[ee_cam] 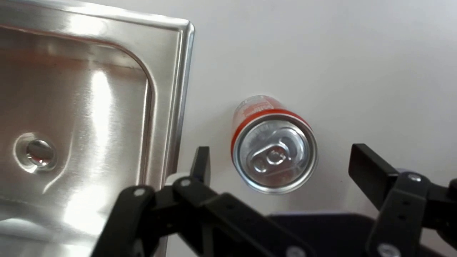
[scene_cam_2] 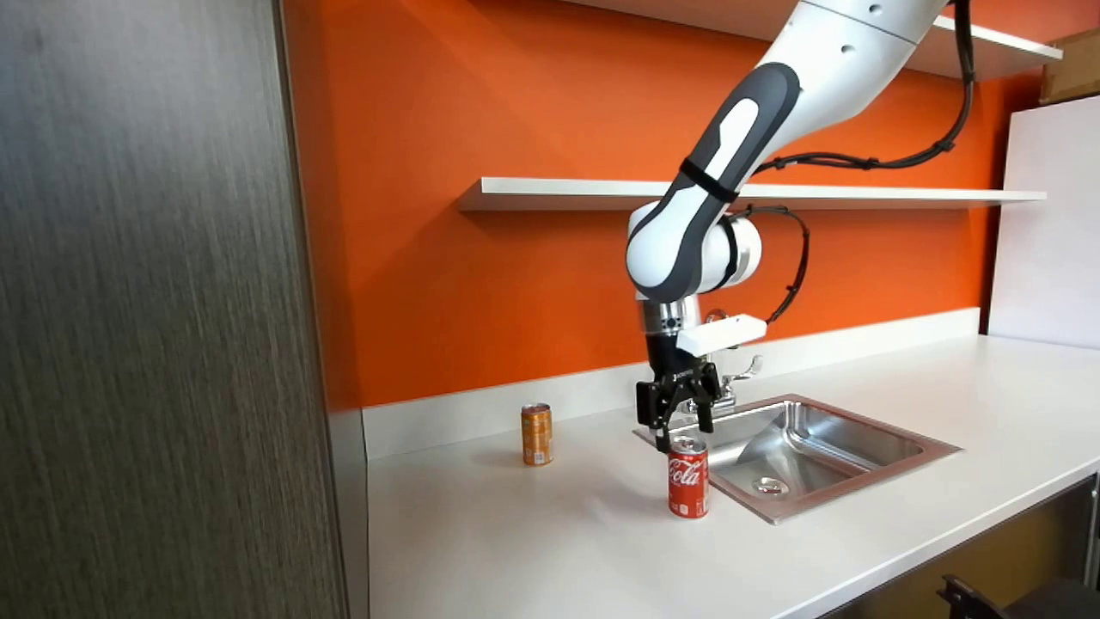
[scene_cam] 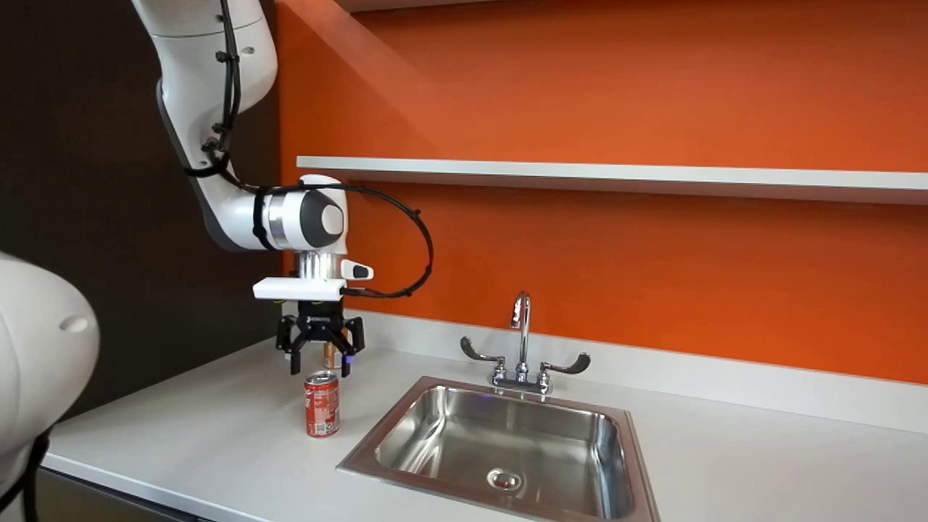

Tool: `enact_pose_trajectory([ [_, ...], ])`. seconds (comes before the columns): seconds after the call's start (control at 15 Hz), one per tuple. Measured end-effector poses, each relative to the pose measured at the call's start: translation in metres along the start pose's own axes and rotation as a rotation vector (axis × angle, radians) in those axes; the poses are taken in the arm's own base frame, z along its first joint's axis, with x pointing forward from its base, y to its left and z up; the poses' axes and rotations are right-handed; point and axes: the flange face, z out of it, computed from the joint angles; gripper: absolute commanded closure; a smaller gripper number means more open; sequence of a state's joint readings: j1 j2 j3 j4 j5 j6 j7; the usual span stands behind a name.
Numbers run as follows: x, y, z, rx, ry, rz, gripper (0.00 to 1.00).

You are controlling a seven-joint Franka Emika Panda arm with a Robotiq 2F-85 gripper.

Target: Remove the red can from the sink and put it on the counter

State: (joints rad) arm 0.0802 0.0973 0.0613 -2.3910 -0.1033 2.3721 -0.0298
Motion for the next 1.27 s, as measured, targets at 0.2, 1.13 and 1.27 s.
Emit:
enact_pose_trajectory([
  [0.2,-0.006,0.000,-0.022,-0.008,0.040,0.002,0.00],
  [1.13,-0.128,0.001,-0.050,0.032,0.002,0.105,0.00],
  [1.27,-0.133,0.001,-0.051,0.033,0.006,0.109,0.00],
])
